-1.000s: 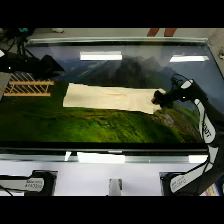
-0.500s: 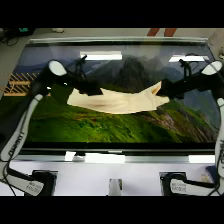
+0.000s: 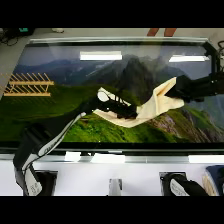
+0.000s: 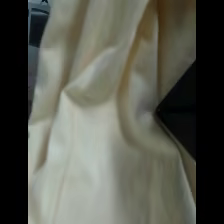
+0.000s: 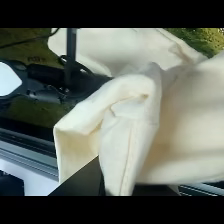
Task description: Fold the shirts.
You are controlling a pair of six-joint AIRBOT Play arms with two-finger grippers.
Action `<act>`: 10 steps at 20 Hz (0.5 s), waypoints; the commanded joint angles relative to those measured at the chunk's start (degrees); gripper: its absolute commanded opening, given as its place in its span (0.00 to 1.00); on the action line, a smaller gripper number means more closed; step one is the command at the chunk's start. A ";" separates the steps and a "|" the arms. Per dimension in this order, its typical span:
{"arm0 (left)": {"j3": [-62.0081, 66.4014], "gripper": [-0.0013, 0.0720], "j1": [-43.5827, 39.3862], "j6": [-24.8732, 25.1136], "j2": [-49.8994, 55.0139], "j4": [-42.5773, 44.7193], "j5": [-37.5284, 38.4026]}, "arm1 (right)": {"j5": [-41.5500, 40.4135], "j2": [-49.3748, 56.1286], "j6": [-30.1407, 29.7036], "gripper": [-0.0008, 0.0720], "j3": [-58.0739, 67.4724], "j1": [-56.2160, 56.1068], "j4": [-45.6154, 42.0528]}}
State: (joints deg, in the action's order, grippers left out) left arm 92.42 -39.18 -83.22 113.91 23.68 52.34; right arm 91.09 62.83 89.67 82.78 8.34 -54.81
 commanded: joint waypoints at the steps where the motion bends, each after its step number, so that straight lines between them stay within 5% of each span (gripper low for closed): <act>1: 0.02 0.05 -1.31 7.87 1.60 -4.02 2.25 | -0.09 -1.18 1.40 0.04 0.07 0.02 -0.15; 6: 0.00 0.05 10.43 1.03 -12.07 28.20 7.04 | -5.73 4.66 1.88 0.04 0.07 -8.22 -1.92; 10: 0.00 0.05 22.05 1.03 -29.40 40.76 12.79 | -15.50 16.41 1.90 0.04 0.07 -19.82 -1.73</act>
State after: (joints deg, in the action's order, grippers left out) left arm 92.42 -24.49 -81.30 95.22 52.14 61.30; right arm 82.39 72.38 91.44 82.78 -4.54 -56.25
